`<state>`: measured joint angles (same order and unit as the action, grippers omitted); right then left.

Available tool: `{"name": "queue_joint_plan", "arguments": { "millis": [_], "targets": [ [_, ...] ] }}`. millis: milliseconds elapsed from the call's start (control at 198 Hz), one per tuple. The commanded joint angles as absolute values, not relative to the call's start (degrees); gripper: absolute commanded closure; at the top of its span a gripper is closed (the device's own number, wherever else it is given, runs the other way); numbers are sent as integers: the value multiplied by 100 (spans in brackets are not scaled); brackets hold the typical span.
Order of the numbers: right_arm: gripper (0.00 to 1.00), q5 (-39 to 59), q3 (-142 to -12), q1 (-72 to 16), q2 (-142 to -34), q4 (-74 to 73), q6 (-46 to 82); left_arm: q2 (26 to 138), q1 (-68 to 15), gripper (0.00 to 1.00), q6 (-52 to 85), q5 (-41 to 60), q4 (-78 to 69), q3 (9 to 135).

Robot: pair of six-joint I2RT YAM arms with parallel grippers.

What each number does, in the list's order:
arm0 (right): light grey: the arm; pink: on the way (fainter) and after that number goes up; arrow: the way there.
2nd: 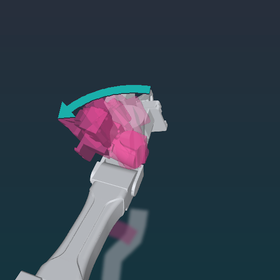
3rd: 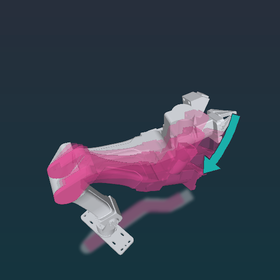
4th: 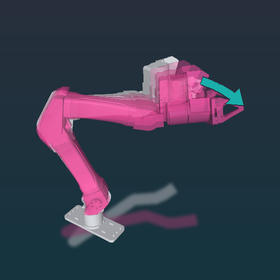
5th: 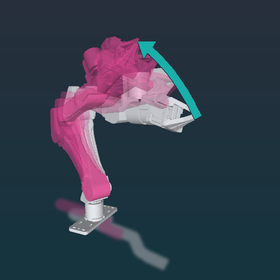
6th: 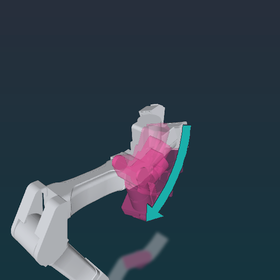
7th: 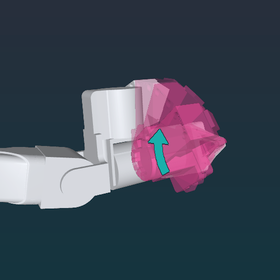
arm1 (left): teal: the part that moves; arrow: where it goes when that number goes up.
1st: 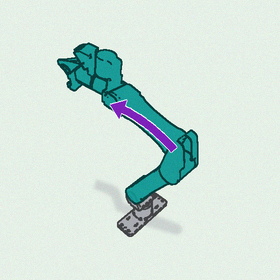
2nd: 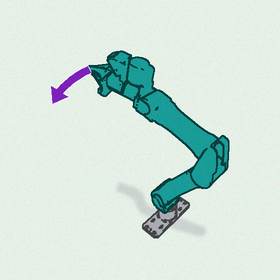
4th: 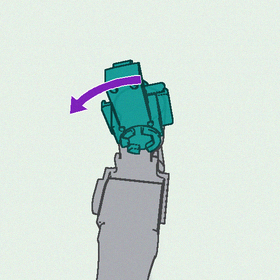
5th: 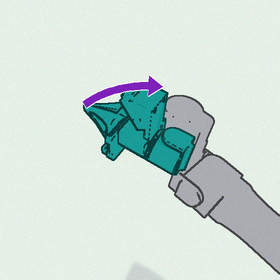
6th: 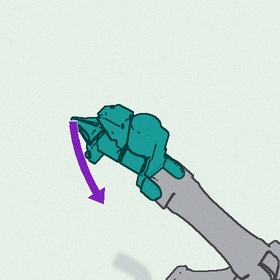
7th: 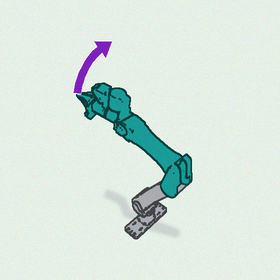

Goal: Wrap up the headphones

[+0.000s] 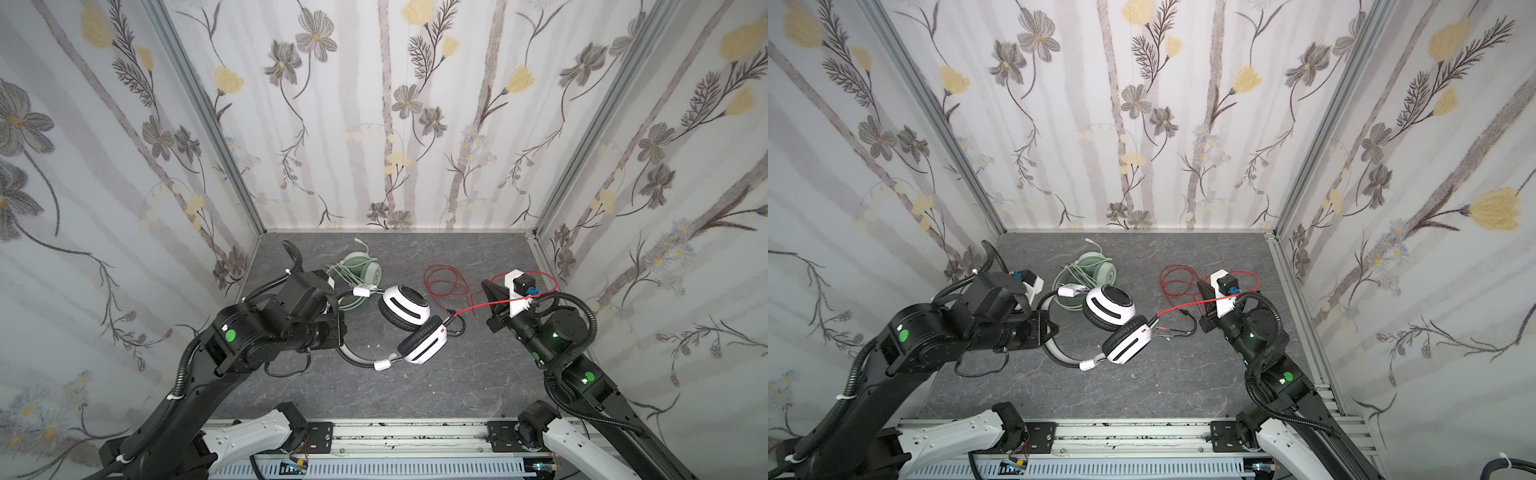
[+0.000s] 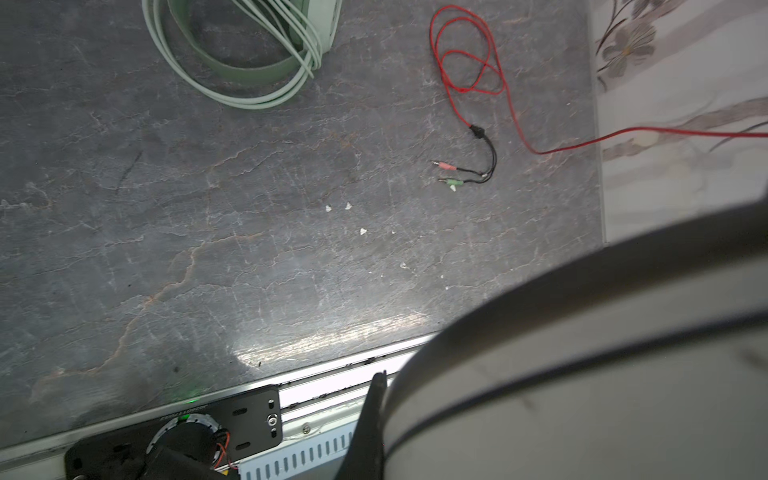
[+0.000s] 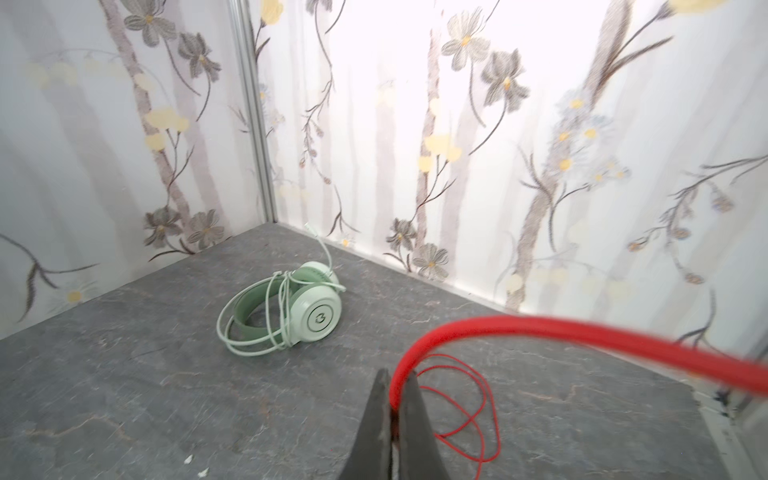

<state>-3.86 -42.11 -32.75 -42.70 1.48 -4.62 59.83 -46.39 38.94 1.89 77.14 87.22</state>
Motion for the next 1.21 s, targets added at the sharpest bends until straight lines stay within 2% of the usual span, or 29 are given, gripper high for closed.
{"name": "queue_joint_plan", "arguments": {
  "millis": [0,293,520,580,832,1004,1206],
  "targets": [
    [100,-854,-4774,-3297,-4287,646,-1109,6055,-4637,100,3606,10,7475,8638],
    [100,-738,-5694,-3506,-4443,1025,-1704,6038,-4637,100,3389,124,7143,8484],
    [100,-1303,-6173,-3478,-5676,1889,-931,5450,-4632,100,3495,2008,5480,7822],
    [100,-955,-6091,-3400,-5937,1897,-717,5346,-4623,100,3641,2306,5111,7757],
    [100,1651,-5878,-3071,-7127,2055,63,5236,-4521,100,4210,3216,3947,7891],
    [100,2339,-5463,-3309,-7032,1889,259,5282,-4279,100,4620,3289,3502,8014],
    [100,2697,-5042,-3756,-6486,1679,627,5329,-3885,100,5440,3101,2625,7723]
  ]
}}
